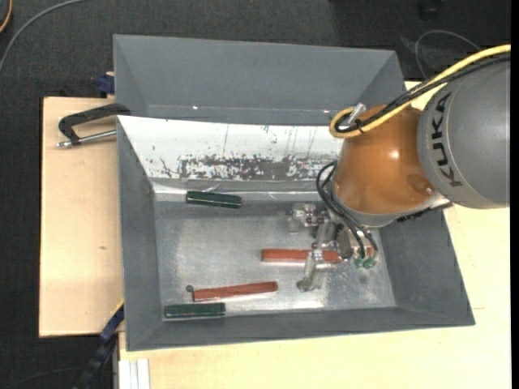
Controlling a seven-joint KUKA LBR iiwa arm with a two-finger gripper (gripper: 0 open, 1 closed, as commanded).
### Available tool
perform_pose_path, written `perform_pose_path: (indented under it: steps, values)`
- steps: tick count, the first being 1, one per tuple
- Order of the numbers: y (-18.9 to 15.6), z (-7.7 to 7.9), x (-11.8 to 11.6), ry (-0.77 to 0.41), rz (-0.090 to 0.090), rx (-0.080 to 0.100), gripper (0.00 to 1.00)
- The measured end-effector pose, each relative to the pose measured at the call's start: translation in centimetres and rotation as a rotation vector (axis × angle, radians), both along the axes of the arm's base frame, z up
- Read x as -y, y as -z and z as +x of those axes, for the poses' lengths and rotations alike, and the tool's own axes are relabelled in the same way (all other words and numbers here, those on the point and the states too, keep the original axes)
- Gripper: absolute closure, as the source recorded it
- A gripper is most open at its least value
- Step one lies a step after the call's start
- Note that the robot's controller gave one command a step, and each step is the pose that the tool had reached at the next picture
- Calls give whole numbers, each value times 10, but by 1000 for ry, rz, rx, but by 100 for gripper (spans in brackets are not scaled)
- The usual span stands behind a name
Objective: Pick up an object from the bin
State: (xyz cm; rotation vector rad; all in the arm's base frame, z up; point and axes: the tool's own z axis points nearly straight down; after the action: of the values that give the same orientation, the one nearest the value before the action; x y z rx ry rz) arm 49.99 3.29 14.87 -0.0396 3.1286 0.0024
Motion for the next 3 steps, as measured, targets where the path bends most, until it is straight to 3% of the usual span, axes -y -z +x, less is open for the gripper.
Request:
perform_pose_path:
  steps: [1,2,3]
  values:
    - [82,10,3,96,0,-19,0]
    - [78,12,3,96,0,-13,100]
    - [-50,0,39,109,-1,1,100]
